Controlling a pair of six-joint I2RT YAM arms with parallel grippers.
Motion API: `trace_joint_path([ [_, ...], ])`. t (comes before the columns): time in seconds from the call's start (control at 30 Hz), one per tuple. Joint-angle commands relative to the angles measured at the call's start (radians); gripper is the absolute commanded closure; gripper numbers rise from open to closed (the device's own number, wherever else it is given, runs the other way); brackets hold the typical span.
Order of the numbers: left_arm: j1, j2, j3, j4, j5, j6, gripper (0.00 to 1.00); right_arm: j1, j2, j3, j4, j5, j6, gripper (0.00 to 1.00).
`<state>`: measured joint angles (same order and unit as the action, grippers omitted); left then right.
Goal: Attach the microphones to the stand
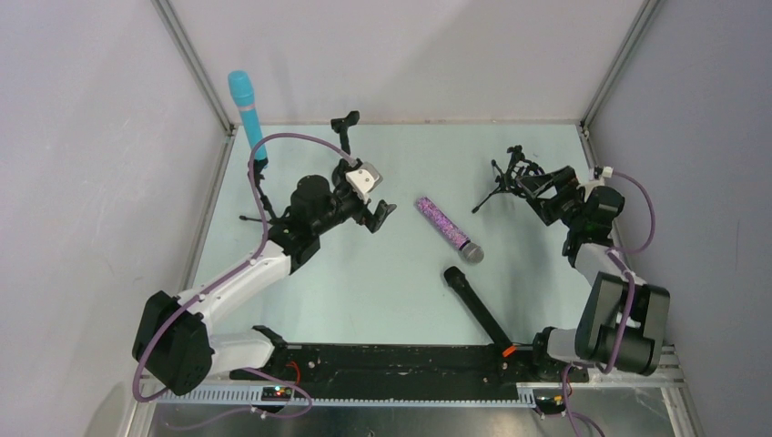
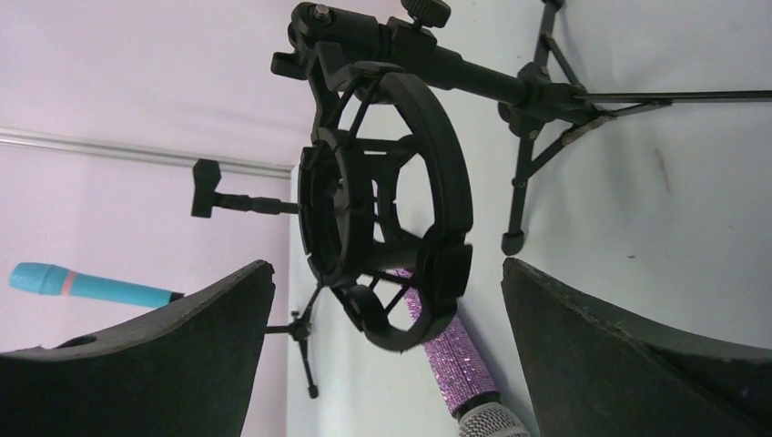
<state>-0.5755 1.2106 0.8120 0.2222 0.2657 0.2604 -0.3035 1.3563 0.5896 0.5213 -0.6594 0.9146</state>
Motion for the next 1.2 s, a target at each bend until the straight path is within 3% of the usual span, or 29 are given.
trace_joint_path([
  [0.0,-0.018,0.003,0.046,0.016,0.006,0.032,0.0,0.016,0.064,0.003,0.298,-0.06,0.112,0.01],
  [0.27,-0.023,0.018,0.05,0.009,0.024,0.042,0.01,0.033,0.236,0.048,0.478,-0.077,0.252,0.07],
  [0.63,-0.026,0.05,0.06,0.008,0.056,0.049,0.05,0.037,0.427,0.062,0.816,-0.141,0.459,0.4],
  [0.77,-0.033,0.049,0.062,0.005,0.056,0.051,0.04,0.048,0.413,0.062,0.815,-0.14,0.448,0.47],
  [1.07,-0.04,0.036,0.064,0.002,0.052,0.057,0.03,0.097,0.312,0.114,0.698,-0.165,0.356,0.94],
  [1.17,-0.043,0.034,0.064,0.0,0.051,0.06,0.04,0.12,0.242,0.138,0.627,-0.149,0.31,1.0],
])
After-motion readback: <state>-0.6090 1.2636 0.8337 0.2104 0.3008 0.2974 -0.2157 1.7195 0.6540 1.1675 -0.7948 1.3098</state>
